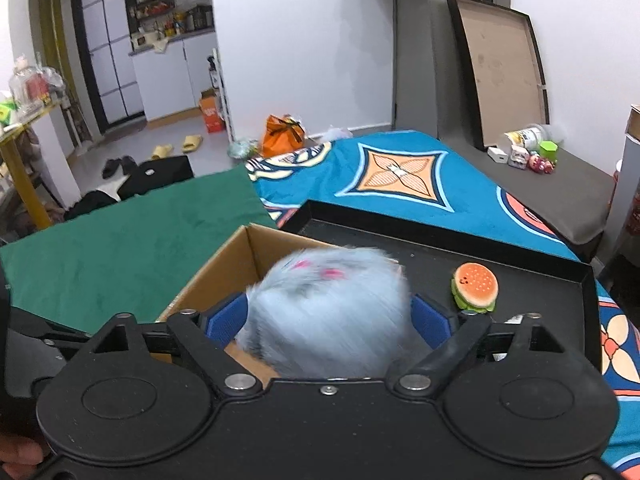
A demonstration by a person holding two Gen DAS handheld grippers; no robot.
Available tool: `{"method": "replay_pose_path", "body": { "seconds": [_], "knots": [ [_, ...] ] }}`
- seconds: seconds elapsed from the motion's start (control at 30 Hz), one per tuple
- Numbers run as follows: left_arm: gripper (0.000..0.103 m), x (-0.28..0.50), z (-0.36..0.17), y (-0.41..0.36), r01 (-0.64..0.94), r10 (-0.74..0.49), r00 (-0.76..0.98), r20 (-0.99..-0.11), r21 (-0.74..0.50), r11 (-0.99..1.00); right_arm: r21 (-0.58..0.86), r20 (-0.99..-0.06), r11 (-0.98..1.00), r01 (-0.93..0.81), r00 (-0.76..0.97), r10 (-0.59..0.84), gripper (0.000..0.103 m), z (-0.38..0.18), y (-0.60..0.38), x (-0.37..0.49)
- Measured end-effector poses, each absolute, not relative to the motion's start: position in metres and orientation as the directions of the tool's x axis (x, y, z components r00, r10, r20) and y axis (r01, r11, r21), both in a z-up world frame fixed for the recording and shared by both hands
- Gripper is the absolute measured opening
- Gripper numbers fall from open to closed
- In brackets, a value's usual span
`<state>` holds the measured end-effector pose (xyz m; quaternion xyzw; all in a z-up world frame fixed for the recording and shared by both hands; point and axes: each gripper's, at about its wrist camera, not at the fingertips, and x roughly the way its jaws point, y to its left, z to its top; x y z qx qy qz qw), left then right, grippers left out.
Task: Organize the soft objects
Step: 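Carry the plush ball with the right gripper into the cardboard box, release, then move the right gripper to the white folded cloth and close on it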
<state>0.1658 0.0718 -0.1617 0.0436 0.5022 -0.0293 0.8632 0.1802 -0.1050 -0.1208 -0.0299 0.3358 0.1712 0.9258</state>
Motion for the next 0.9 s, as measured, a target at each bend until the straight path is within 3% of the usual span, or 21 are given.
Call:
{"method": "replay_pose_path", "body": {
  "seconds": [0.53, 0.63, 0.8, 0.9],
  "knots": [
    [0.014, 0.164, -0.160, 0.064, 0.100, 0.050, 0.493, -0.868, 0.114, 0.988, 0.129, -0.664, 0.963, -0.235, 0.701, 0.260, 0.094, -0.127, -0.142, 0.163],
    [0.020, 0.162, -0.158, 0.061, 0.101, 0.068, 0.500, -0.864, 0.137, 0.985, 0.143, -0.672, 0.969, -0.202, 0.699, 0.245, 0.094, -0.129, -0.153, 0.157],
    [0.051, 0.156, -0.153, 0.058, 0.103, 0.088, 0.532, -0.842, 0.167, 0.981, 0.141, -0.710, 0.982, -0.125, 0.679, 0.189, 0.094, -0.140, -0.167, 0.144],
    [0.060, 0.153, -0.150, 0.053, 0.110, 0.105, 0.555, -0.825, 0.198, 0.974, 0.144, -0.728, 0.986, -0.087, 0.665, 0.165, 0.094, -0.148, -0.178, 0.138]
  ]
}}
